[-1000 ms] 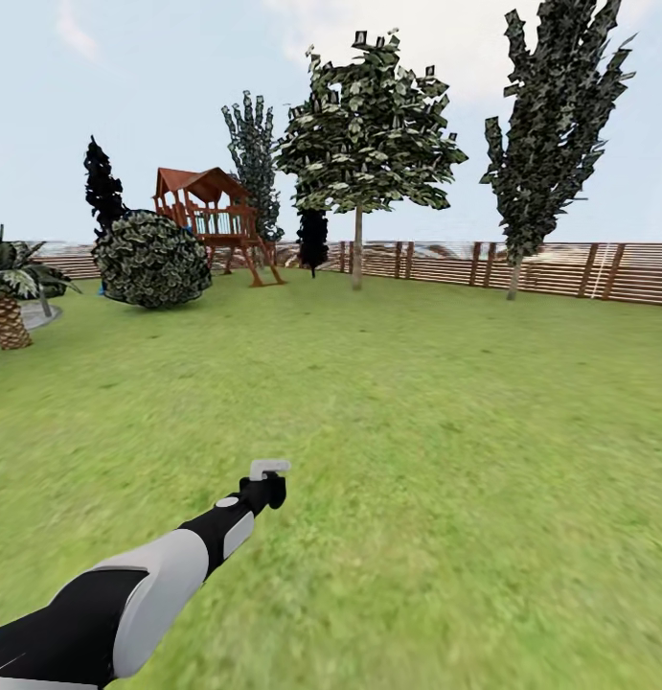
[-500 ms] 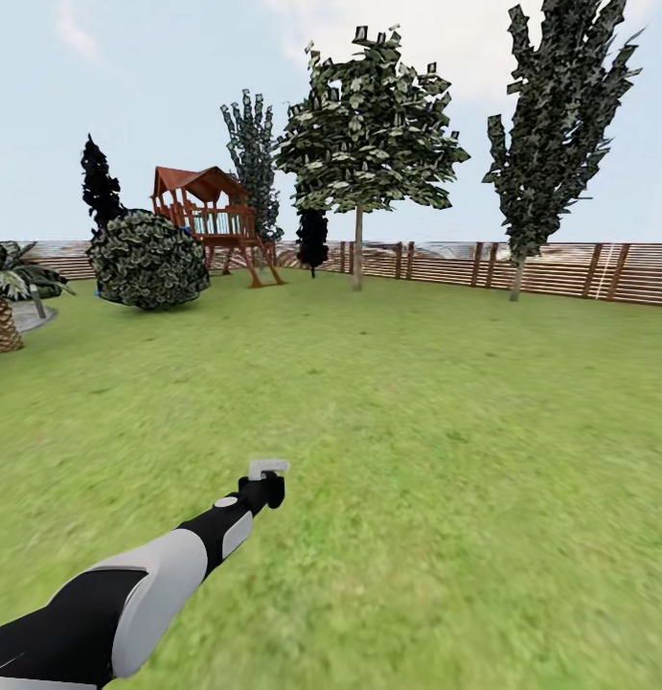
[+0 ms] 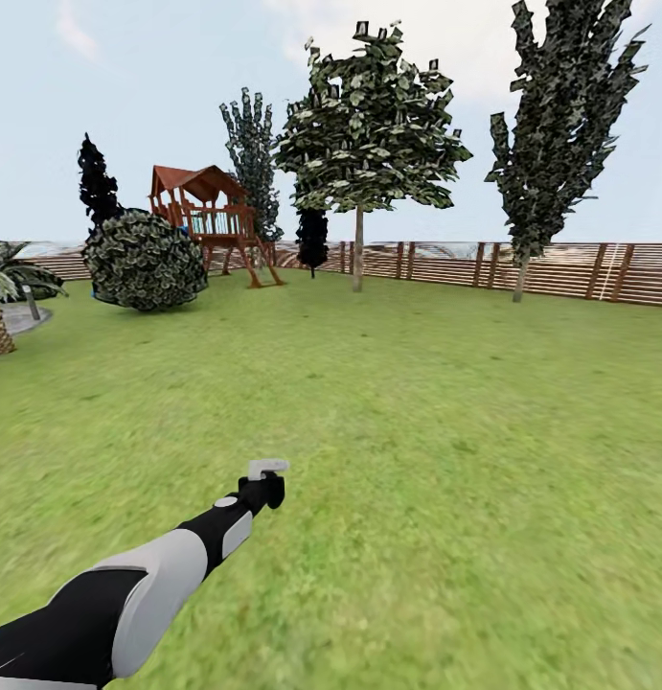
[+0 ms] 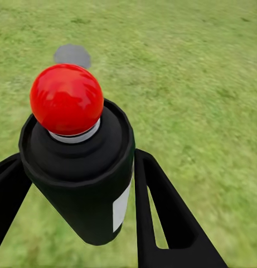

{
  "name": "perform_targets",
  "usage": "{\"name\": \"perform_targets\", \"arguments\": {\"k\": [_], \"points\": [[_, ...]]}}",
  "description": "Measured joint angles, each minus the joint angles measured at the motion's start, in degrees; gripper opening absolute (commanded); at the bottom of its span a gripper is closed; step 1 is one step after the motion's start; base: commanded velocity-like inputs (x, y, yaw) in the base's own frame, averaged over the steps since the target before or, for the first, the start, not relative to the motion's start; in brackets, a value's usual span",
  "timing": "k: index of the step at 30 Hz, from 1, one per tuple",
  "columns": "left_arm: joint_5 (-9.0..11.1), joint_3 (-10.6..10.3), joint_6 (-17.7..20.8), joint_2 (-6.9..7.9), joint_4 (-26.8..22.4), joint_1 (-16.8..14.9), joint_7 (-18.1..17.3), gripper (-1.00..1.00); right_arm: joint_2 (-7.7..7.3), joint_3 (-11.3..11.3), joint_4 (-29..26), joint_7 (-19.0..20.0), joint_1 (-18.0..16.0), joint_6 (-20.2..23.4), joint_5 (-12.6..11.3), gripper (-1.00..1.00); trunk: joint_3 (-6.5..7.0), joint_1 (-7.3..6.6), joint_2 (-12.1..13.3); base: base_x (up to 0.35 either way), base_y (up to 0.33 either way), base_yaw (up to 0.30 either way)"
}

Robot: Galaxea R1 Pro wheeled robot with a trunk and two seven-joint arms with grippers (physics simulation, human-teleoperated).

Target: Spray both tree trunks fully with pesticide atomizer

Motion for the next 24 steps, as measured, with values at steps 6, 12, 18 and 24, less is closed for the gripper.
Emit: {"name": "perform_targets", "arguments": {"k": [6,12,18,24], "points": [[0.0,0.0,0.0,0.00,0.0,0.0,0.0,-1.00,0.00,0.0,0.0,0.0,0.0,0.0,0.0,1.00,0.00,0.00,0.0,0.350,0.000,0.000],[0.0,0.0,0.0,0.00,0.0,0.0,0.0,-1.00,0.00,0.0,0.0,0.0,0.0,0.0,0.0,1.00,0.00,0.00,0.0,0.350,0.000,0.000],[0.0,0.0,0.0,0.00,0.0,0.0,0.0,-1.00,0.00,0.0,0.0,0.0,0.0,0.0,0.0,1.00,0.00,0.00,0.0,0.350,0.000,0.000],[0.0,0.0,0.0,0.00,0.0,0.0,0.0,-1.00,0.00,0.0,0.0,0.0,0.0,0.0,0.0,1.00,0.00,0.00,0.0,0.350,0.000,0.000]]}}
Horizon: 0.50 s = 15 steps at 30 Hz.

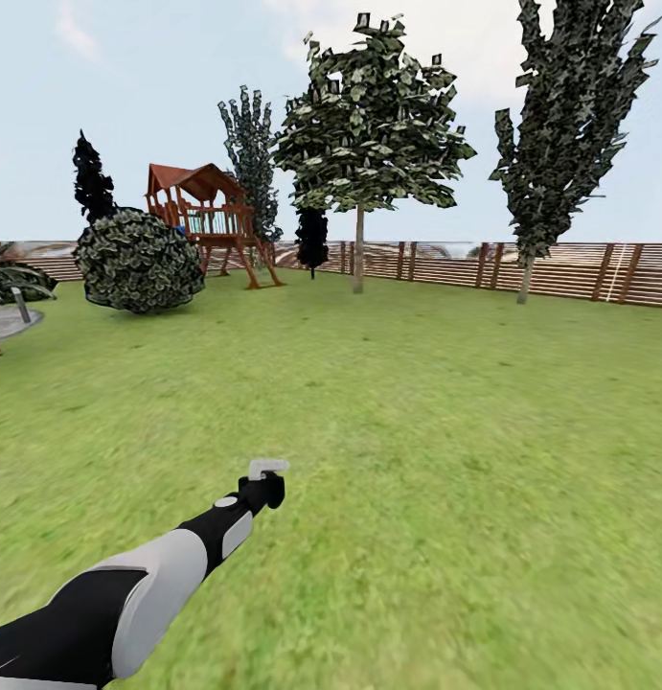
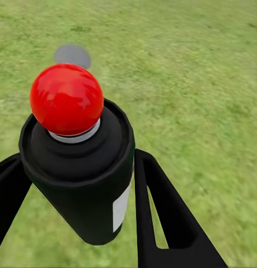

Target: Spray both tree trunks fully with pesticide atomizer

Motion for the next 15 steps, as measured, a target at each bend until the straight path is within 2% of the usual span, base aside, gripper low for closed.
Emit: {"name": "perform_targets", "arguments": {"k": [15], "points": [[0.0,0.0,0.0,-0.17,0.1,0.0,-0.1,-1.00,0.00,0.0,0.0,0.0,0.0,0.0,0.0,1.00,0.00,0.00,0.0,0.350,0.000,0.000]]}}
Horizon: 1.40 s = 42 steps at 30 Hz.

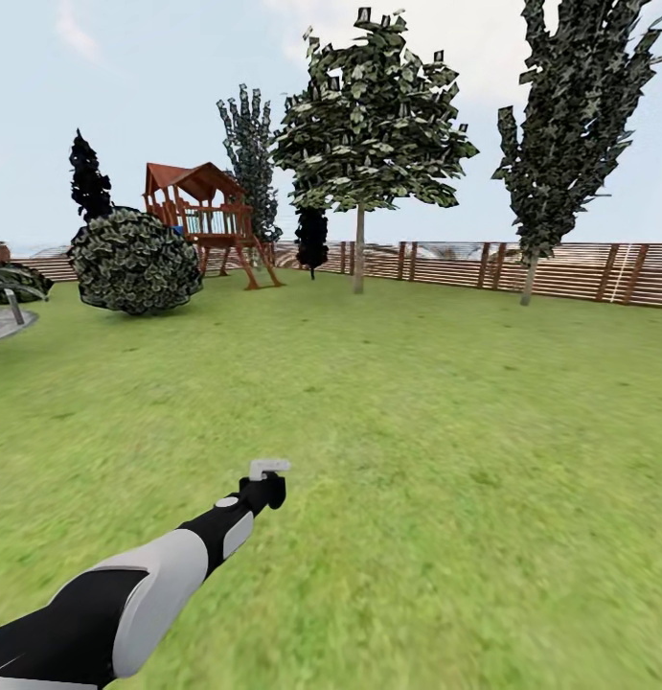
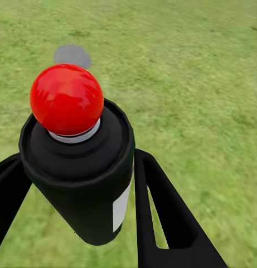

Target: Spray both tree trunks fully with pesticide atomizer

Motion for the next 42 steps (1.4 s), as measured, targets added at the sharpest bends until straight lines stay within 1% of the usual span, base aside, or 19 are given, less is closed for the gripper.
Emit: {"name": "perform_targets", "arguments": {"k": [42], "points": [[0.0,0.0,0.1,-0.09,0.0,0.0,0.0,-1.00,0.12,0.0,0.0,0.0,0.0,0.0,0.0,1.00,0.00,0.00,0.0,0.350,0.000,0.000]]}}
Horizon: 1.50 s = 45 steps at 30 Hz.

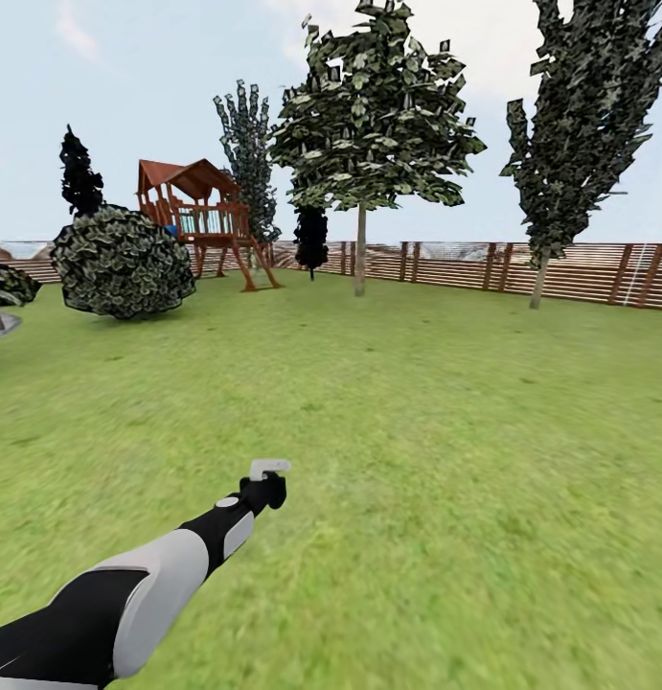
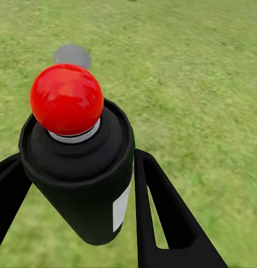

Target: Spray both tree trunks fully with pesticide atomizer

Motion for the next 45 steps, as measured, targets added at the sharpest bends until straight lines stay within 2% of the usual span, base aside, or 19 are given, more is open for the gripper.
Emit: {"name": "perform_targets", "arguments": {"k": [45], "points": [[0.0,-0.1,0.0,-0.09,0.1,0.0,0.0,-1.00,0.32,0.0,0.0,0.0,0.0,0.0,-0.1,1.00,0.00,0.00,0.0,0.350,0.000,-0.022]]}}
